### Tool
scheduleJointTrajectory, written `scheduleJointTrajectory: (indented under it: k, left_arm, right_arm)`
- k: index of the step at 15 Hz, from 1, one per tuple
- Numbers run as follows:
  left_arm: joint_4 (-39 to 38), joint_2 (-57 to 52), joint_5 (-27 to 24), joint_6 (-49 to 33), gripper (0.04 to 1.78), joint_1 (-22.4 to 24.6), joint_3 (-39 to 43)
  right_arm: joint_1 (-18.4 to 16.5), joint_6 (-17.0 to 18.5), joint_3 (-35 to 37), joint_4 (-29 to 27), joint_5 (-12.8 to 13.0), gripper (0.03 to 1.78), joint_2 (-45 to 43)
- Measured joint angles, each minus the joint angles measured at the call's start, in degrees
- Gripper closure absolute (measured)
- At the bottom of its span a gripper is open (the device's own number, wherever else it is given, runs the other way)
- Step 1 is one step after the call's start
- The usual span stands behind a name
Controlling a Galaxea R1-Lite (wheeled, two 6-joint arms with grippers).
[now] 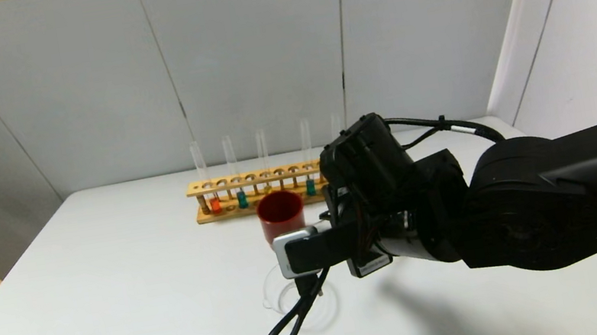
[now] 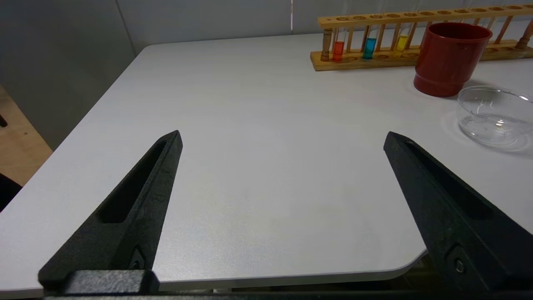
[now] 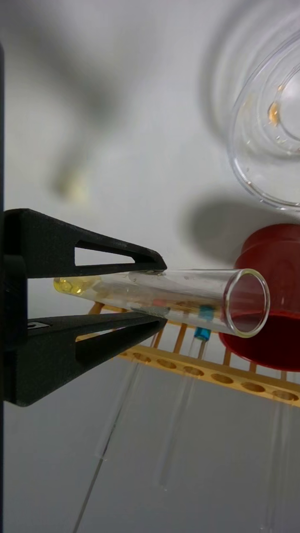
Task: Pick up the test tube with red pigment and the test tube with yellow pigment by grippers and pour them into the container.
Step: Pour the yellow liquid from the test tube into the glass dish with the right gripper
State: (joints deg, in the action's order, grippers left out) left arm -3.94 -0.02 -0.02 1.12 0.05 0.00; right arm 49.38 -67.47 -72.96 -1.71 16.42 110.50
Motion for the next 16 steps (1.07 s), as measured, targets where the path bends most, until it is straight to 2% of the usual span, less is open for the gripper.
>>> scheduleJointTrajectory:
  k: [6,16]
  left_arm:
    - [0.0,0.0,0.0,0.0,0.11,0.0,0.0]
    - [0.0,0.0,0.0,0.0,0.11,0.0,0.0]
  right_arm:
    - [0.1,-4.8,-0.8,0.3,4.8,1.54,0.2]
    - [3.4,-4.8,-0.9,0.1,5.1,1.54,1.1]
